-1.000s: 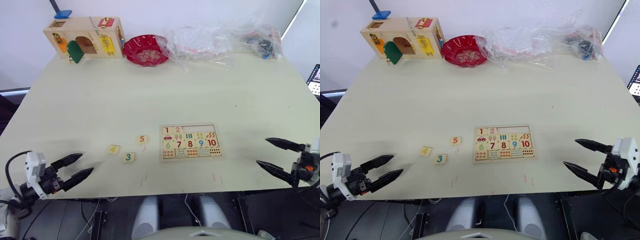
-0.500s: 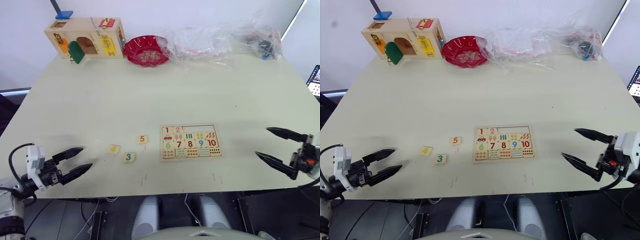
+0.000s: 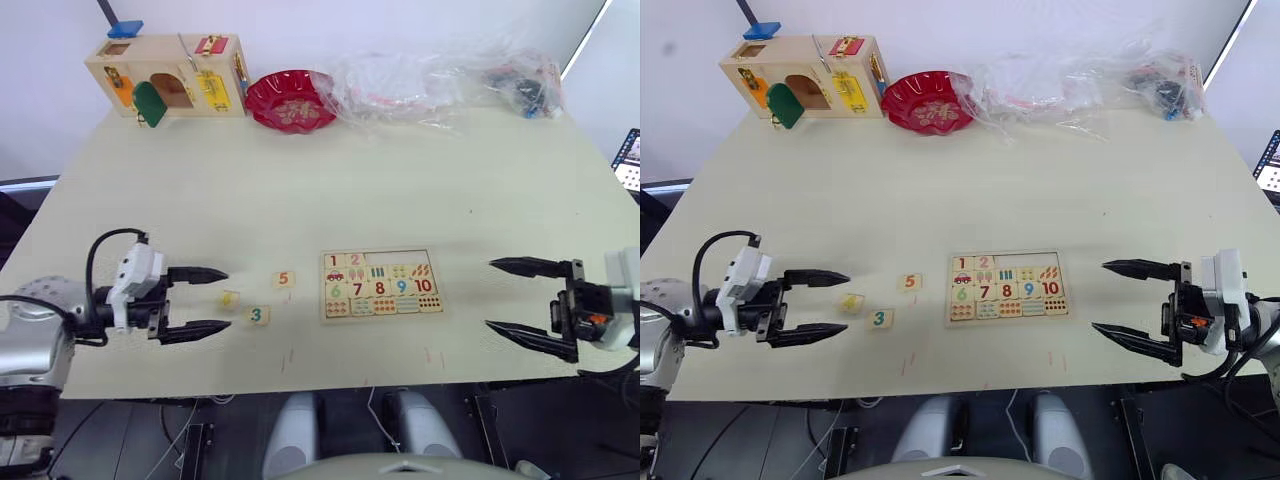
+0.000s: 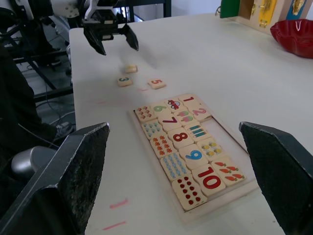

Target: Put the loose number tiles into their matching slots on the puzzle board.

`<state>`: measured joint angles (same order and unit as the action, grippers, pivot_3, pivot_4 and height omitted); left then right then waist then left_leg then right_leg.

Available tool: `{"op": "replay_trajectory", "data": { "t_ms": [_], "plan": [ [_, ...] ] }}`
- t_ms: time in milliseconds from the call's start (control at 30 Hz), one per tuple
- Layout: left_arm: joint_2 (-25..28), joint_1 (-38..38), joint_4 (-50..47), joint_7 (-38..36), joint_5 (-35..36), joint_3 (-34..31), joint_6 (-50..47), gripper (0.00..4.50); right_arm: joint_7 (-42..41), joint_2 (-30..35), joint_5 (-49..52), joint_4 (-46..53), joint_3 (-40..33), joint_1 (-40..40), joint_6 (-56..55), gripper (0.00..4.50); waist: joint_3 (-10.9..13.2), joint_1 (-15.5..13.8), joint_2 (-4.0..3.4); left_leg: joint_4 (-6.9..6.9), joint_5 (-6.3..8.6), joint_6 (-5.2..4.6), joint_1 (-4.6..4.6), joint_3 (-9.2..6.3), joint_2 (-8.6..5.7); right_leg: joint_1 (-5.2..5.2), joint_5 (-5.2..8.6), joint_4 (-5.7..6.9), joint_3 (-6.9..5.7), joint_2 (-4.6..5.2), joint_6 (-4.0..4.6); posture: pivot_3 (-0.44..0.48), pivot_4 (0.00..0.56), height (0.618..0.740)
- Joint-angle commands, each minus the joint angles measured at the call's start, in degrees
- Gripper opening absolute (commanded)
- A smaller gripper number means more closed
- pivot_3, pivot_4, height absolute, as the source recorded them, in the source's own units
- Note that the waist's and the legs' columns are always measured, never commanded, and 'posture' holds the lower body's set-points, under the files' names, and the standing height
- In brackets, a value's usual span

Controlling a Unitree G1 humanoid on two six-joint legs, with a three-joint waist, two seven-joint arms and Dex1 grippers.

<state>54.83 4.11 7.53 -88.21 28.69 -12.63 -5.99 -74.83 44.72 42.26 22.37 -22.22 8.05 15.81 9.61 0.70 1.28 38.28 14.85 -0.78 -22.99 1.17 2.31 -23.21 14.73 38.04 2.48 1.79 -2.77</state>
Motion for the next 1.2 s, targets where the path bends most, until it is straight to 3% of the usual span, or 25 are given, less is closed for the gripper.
{"op": "replay_trajectory", "data": {
  "t_ms": [33,167,367,433,500,533,1033,1067,1200],
  "plan": [
    [2.02,0.78,-8.50,3.19,-2.83,2.92,-2.87,4.50,-0.72,0.74,1.31,2.12,-1.82,1.19,-0.89,4.45,0.00,0.00,-0.01,0.00,0.00,0.00,0.00,0.02,-0.04,0.00,0.00,0.00,0.02,-0.01,0.00,0.000,0.150,0.740],
    [4.45,2.07,-8.81,6.09,-10.07,6.95,-2.70,4.50,-0.46,0.85,1.72,3.52,-2.11,2.31,-0.72,4.45,0.02,-0.06,-0.01,0.01,0.00,0.00,0.00,0.01,-0.08,0.00,0.00,0.00,0.02,-0.05,0.00,0.000,0.150,0.740],
    [2.99,4.49,-1.14,4.44,-13.25,10.06,5.23,4.50,-0.76,0.24,1.85,4.76,-3.40,4.55,-2.02,4.45,0.02,-0.10,-0.01,0.01,0.00,0.00,0.00,0.02,-0.08,0.00,0.00,-0.01,0.02,-0.07,0.00,0.000,0.150,0.740],
    [2.19,5.24,0.59,3.89,-12.67,10.43,5.68,4.50,-1.41,0.14,2.00,5.17,-4.06,5.88,-2.83,4.45,0.02,-0.10,-0.01,0.01,0.00,0.00,0.00,0.01,-0.08,0.00,0.00,-0.01,0.02,-0.08,0.00,0.000,0.150,0.740],
    [1.63,5.87,1.31,3.05,-12.17,10.84,6.31,3.89,-2.31,-0.25,1.58,5.58,-4.86,7.32,-4.66,4.50,0.02,-0.10,-0.01,0.02,0.00,0.00,-0.01,0.02,-0.08,0.00,0.00,0.00,0.02,-0.07,0.00,0.000,0.150,0.740],
    [1.41,6.07,1.52,2.85,-12.19,11.05,6.62,3.80,-2.63,-0.57,1.20,5.64,-5.31,7.89,-5.85,4.50,0.01,-0.10,0.00,0.02,0.00,0.00,-0.01,0.02,-0.08,0.00,0.00,0.00,0.02,-0.07,0.00,0.000,0.150,0.740],
    [-0.53,8.83,5.47,0.31,-13.69,14.11,9.65,3.80,-6.48,-0.46,1.22,0.15,-5.62,9.80,-9.80,4.50,0.01,-0.11,0.00,0.03,0.00,0.00,0.00,0.01,-0.08,0.01,-0.01,0.01,0.03,-0.10,-0.01,0.000,0.150,0.740],
    [-0.82,8.95,5.54,0.48,-13.81,14.26,9.79,3.26,-6.47,-0.62,1.12,0.08,-5.49,9.81,-9.94,4.50,0.01,-0.10,0.00,0.03,0.00,0.00,0.01,0.01,-0.08,0.01,-0.01,0.02,0.03,-0.10,-0.01,0.000,0.150,0.740],
    [-1.80,9.26,5.29,1.18,-13.96,14.52,9.40,3.26,-6.13,-1.24,0.47,0.06,-4.95,9.77,-10.77,4.50,0.01,-0.11,0.00,0.04,0.00,0.00,0.00,0.01,-0.08,0.01,-0.01,0.02,0.03,-0.10,-0.01,0.000,0.150,0.740]
  ]
}}
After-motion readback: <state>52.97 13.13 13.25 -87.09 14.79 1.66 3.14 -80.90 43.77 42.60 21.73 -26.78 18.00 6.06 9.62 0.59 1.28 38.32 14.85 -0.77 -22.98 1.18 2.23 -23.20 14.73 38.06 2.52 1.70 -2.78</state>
